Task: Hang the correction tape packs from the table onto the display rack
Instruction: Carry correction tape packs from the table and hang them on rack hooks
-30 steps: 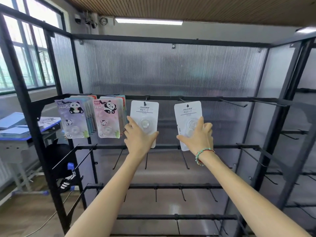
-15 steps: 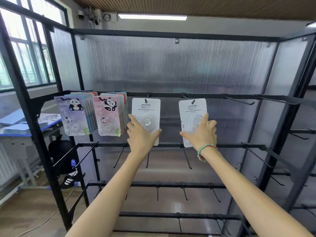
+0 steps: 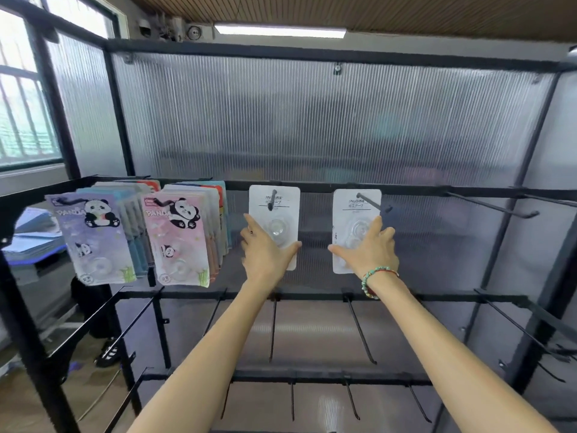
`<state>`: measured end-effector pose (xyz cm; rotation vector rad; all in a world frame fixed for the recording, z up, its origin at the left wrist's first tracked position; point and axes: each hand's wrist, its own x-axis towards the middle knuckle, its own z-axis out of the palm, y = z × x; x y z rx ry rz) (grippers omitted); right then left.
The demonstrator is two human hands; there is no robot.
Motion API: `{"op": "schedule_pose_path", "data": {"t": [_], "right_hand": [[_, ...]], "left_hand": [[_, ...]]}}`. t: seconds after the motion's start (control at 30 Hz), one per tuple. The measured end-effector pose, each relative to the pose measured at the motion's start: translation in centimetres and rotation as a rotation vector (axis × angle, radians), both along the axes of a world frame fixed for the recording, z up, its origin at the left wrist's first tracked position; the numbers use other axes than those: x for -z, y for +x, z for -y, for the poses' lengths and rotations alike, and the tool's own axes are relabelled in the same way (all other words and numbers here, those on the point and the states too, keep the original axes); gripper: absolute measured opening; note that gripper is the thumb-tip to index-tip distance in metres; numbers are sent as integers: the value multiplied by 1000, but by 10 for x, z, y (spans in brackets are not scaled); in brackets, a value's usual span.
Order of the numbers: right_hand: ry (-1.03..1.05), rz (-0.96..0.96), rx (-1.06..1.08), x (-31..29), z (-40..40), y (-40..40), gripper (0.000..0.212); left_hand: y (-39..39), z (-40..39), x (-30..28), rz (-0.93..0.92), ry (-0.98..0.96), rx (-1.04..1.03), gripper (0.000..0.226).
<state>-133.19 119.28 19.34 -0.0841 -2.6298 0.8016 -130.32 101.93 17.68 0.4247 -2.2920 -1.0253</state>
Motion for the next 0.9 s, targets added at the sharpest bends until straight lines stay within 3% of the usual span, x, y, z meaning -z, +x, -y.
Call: {"op": "schedule_pose_path", "data": {"t": [0.43,0.73,0.9], "right_hand": [[22,-15,75,1,26,-53,113],[-179,-59,-33,17,18,-34,119],[-154,-52,-94,26,6,-8,111]], "left_hand": [[-55,14,2,24,7,11,126],[-35,17,9,-45,-7,57,130],[-9,14,9,-7,-138,32,117]]}}
